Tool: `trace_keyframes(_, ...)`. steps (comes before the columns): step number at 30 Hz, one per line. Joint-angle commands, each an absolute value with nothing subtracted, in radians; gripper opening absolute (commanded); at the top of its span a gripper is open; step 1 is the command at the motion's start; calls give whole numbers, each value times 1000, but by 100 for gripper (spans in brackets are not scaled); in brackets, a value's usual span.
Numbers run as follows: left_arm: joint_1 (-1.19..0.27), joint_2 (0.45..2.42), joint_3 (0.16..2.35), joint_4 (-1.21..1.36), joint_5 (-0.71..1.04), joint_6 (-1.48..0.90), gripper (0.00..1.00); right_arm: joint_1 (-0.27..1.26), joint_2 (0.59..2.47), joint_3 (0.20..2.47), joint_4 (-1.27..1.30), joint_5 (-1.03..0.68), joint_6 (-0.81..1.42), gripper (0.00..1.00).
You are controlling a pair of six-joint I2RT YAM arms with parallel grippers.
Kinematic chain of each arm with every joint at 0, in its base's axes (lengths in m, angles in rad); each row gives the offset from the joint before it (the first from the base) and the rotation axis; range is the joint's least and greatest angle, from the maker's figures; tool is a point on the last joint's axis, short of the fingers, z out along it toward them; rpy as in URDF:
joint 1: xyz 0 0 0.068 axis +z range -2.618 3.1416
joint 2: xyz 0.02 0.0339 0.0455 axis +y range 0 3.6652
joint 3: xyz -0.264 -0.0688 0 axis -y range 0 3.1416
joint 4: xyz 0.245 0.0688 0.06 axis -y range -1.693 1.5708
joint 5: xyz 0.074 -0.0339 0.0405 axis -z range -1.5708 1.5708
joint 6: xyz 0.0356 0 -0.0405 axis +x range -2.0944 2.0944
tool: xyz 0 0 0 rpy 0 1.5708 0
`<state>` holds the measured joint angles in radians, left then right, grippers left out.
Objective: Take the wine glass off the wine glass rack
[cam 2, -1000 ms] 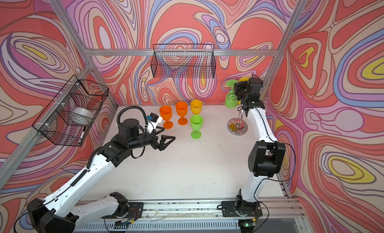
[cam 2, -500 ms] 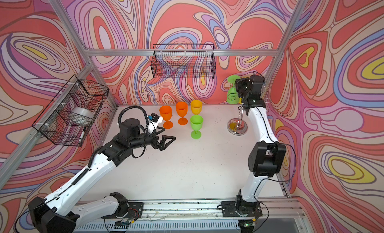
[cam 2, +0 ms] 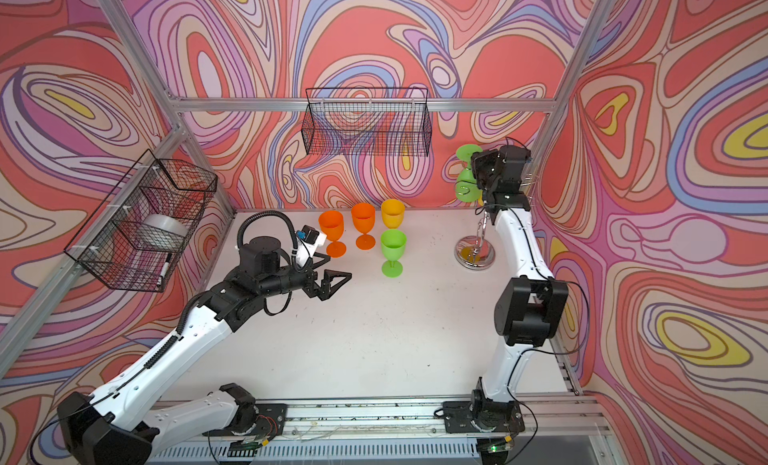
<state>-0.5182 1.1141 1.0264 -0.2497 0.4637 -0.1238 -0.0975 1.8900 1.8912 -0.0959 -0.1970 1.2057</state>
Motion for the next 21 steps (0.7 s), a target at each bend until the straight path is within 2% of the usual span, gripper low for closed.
trace_keyframes(1,-522,1122,1027,-234,465,-112,98,-91,1924,1945,-113,-180,1180,0)
trace_keyframes(10,-522,1129,1027,-238,462,-109,98,-81,1979,2003,-143,-169,1171,0)
trace_keyframes(21,-522,1136,1029,-238,465,-113,98,-51,1952,2016,-207,-84,1138,0)
